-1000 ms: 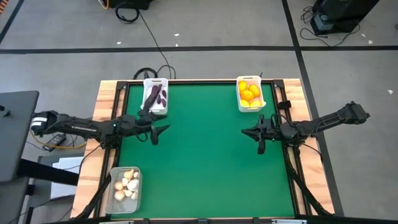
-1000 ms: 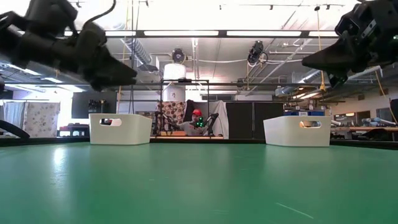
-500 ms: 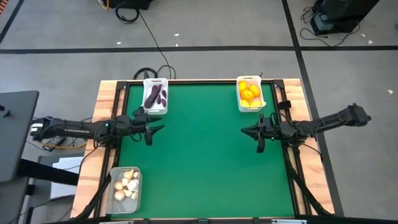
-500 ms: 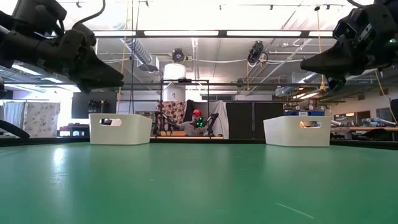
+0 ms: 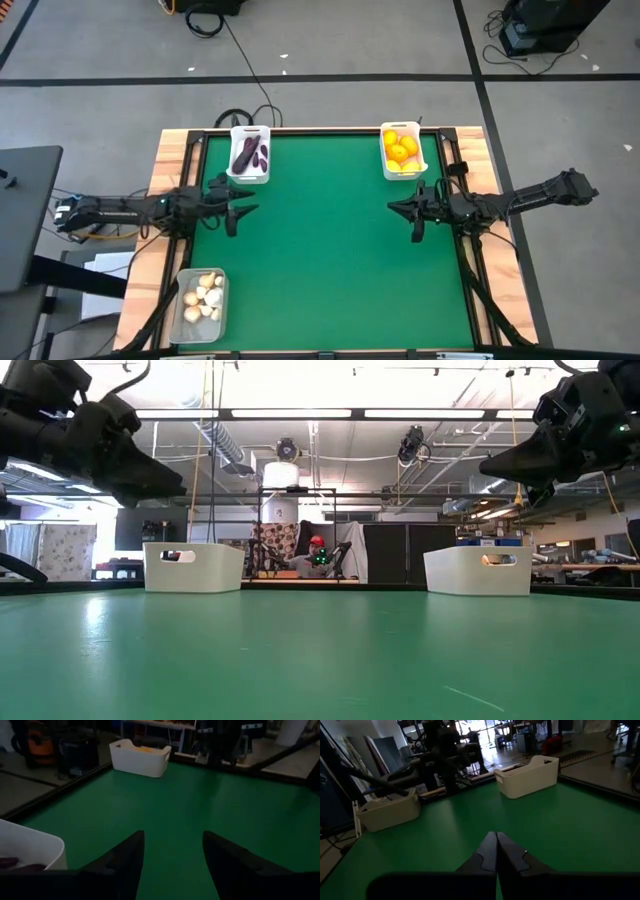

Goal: Sort produce into baskets
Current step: Return to Home Position

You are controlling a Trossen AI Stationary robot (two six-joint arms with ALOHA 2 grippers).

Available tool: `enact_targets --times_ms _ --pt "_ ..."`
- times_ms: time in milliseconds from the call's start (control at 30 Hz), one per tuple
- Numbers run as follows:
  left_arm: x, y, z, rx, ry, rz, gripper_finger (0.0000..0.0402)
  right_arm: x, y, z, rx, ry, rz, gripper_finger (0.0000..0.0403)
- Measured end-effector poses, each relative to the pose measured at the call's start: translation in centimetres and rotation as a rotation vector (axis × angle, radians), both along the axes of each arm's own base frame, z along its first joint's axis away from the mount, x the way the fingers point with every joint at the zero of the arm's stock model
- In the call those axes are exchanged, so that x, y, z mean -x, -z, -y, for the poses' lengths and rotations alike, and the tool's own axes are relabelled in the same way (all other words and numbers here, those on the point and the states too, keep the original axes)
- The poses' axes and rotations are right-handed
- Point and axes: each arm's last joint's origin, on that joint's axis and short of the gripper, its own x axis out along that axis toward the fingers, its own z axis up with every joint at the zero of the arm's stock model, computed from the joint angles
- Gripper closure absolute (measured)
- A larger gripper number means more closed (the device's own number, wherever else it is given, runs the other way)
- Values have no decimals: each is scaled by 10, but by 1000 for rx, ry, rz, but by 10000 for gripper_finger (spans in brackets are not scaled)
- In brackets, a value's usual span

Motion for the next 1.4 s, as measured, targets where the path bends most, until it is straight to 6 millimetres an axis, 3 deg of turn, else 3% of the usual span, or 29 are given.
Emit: enact_targets --times_ms 200,1133,1267,1400 --pt "6 19 1 32 13 70 194 0 0 0 -15 6 4 394" --pt "19 5 4 -73 89 213 195 6 -8 1 21 19 67 394" --pt "19 5 5 -48 99 217 214 11 -12 1 21 -10 100 394" --pt "19 6 6 -26 139 213 259 18 -14 1 30 -33 119 395"
